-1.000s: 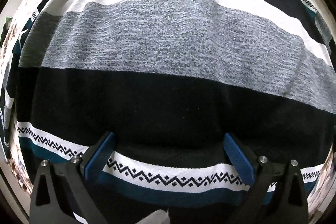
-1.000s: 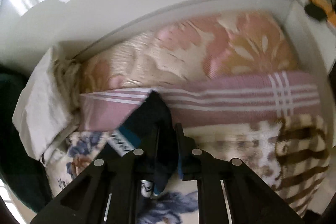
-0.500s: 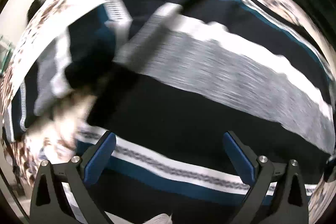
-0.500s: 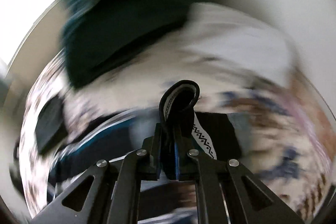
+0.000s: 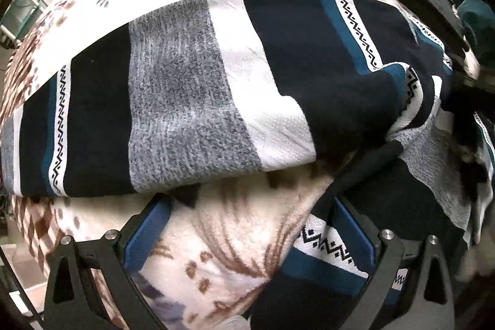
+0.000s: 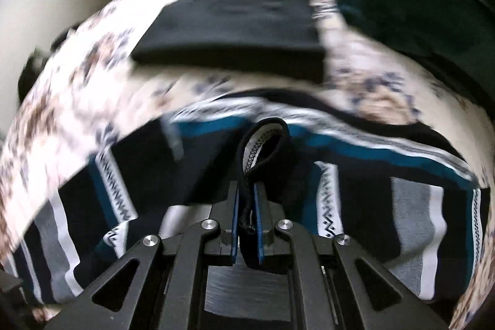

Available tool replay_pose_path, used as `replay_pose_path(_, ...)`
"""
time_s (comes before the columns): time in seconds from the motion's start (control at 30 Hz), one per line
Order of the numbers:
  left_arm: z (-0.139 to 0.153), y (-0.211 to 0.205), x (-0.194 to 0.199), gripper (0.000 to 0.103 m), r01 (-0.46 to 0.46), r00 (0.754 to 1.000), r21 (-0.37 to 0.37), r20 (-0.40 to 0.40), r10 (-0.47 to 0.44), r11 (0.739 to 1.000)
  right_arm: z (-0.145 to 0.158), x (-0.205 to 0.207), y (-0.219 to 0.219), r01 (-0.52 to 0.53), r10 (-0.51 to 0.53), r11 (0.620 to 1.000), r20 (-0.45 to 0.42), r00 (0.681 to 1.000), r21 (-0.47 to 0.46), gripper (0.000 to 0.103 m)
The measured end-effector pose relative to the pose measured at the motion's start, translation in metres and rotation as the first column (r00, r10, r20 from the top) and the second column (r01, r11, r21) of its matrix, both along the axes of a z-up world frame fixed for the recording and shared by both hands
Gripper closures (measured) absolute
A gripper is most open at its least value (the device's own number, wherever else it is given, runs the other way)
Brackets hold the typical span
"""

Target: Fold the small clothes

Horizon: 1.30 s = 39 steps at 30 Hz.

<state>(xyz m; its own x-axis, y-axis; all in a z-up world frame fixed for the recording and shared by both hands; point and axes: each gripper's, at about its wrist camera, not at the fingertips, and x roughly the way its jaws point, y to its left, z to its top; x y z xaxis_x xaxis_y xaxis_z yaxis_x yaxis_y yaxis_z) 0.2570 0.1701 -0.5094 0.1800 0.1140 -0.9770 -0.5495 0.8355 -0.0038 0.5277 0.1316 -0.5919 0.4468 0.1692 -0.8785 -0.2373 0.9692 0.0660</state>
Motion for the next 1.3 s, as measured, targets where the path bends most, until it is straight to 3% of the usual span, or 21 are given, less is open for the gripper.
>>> replay_pose_path(0.2, 0.001, 0.012, -0.023, 0.0, -0.009, 1.0, -0.048, 0.003, 0.009, 0.999, -0.023, -0.015, 0.057, -0.083, 0.081, 0.994, -0.033, 0.996, -0.073, 0.093)
replay_pose_path(0.23, -0.005, 0.019, -0.001, 0.0, -0.017, 1.0, -0.064, -0.005, 0.017, 0.998, -0.025, -0.014, 0.059, -0.088, 0.083, 0.993, -0.065, 0.994, -0.084, 0.09)
replay_pose_path(0.27, -0.001, 0.024, -0.01, 0.0, -0.029, 1.0, -0.08, -0.004, 0.029, 0.996, -0.025, -0.012, 0.055, -0.089, 0.081, 0.994, -0.12, 0.989, -0.065, 0.088)
replay_pose_path(0.3, 0.006, 0.033, -0.022, 0.0, -0.043, 0.999, -0.097, 0.005, 0.043, 0.994, -0.024, -0.01, 0.048, -0.08, 0.076, 0.997, -0.167, 0.983, -0.019, 0.085)
replay_pose_path(0.33, 0.013, 0.038, -0.036, 0.0, -0.053, 0.998, -0.104, 0.011, 0.055, 0.993, -0.019, -0.009, 0.037, -0.065, 0.076, 0.996, -0.212, 0.974, 0.058, 0.074)
replay_pose_path(0.37, 0.02, 0.046, -0.05, 0.0, -0.068, 0.997, -0.11, 0.018, 0.07, 0.992, -0.012, -0.011, 0.019, -0.04, 0.084, 0.983, -0.252, 0.964, 0.177, 0.05)
replay_pose_path(0.43, 0.034, 0.062, -0.085, 0.0, -0.118, 0.993, -0.11, 0.015, 0.121, 0.987, 0.001, -0.019, -0.02, 0.046, 0.073, 0.929, -0.304, 0.95, 0.366, 0.025)
replay_pose_path(0.5, 0.035, 0.083, -0.117, 0.0, -0.182, 0.983, -0.106, -0.004, 0.182, 0.978, 0.013, -0.035, -0.062, 0.129, 0.009, 0.906, -0.323, 0.946, 0.403, 0.025)
replay_pose_path(0.63, 0.028, 0.132, -0.167, 0.0, -0.333, 0.943, -0.102, -0.037, 0.331, 0.937, 0.013, -0.062, -0.127, 0.256, -0.125, 0.918, -0.391, 0.912, 0.304, 0.025)
replay_pose_path(0.67, 0.027, 0.145, -0.174, 0.0, -0.386, 0.922, -0.127, -0.041, 0.384, 0.914, 0.011, -0.066, -0.14, 0.271, -0.147, 0.924, -0.401, 0.904, 0.27, 0.025)
replay_pose_path(0.73, 0.016, 0.175, -0.208, 0.0, -0.514, 0.854, -0.202, -0.026, 0.52, 0.834, 0.007, -0.075, -0.159, 0.29, -0.188, 0.932, -0.398, 0.898, 0.215, 0.025)
replay_pose_path(0.8, 0.009, 0.202, -0.243, 0.0, -0.616, 0.762, -0.289, 0.017, 0.647, 0.733, 0.002, -0.085, -0.176, 0.315, -0.235, 0.936, -0.385, 0.893, 0.158, 0.025)
replay_pose_path(0.97, 0.002, 0.246, -0.304, 0.0, -0.753, 0.628, -0.225, 0.038, 0.777, 0.619, -0.01, -0.092, -0.2, 0.349, -0.316, 0.936, -0.344, 0.884, 0.038, 0.025)
replay_pose_path(1.03, -0.002, 0.264, -0.328, 0.001, -0.803, 0.545, -0.249, 0.058, 0.836, 0.541, -0.014, -0.095, -0.201, 0.36, -0.334, 0.933, -0.341, 0.879, 0.015, 0.025)
replay_pose_path(1.07, -0.002, 0.269, -0.305, 0.004, -0.817, 0.521, -0.249, 0.069, 0.851, 0.52, -0.016, -0.096, -0.203, 0.368, -0.345, 0.93, -0.342, 0.874, 0.002, 0.025)
replay_pose_path(1.1, 0.001, 0.275, -0.314, 0.015, -0.836, 0.489, -0.234, 0.091, 0.868, 0.496, -0.017, -0.097, -0.204, 0.373, -0.352, 0.928, -0.342, 0.871, -0.007, 0.025)
replay_pose_path(1.13, 0.004, 0.289, -0.319, 0.036, -0.844, 0.473, -0.224, 0.115, 0.873, 0.487, -0.017, -0.097, -0.202, 0.373, -0.36, 0.927, -0.338, 0.869, -0.029, 0.025)
replay_pose_path(1.17, 0.011, 0.297, -0.332, 0.074, -0.848, 0.474, -0.188, 0.148, 0.868, 0.496, -0.017, -0.097, -0.2, 0.371, -0.378, 0.925, -0.326, 0.867, -0.086, 0.025)
replay_pose_path(1.2, 0.016, 0.302, -0.333, 0.088, -0.837, 0.498, -0.16, 0.172, 0.85, 0.523, -0.017, -0.096, -0.197, 0.37, -0.397, 0.918, -0.31, 0.864, -0.145, 0.025)
replay_pose_path(1.23, 0.024, 0.297, -0.324, 0.091, -0.826, 0.519, -0.143, 0.184, 0.835, 0.545, -0.017, -0.095, -0.195, 0.366, -0.415, 0.907, -0.29, 0.863, -0.208, 0.025)
replay_pose_path(1.3, 0.048, 0.274, -0.311, 0.092, -0.782, 0.59, -0.071, 0.238, 0.772, 0.619, -0.02, -0.092, -0.192, 0.341, -0.422, 0.894, -0.286, 0.861, -0.292, 0.025)
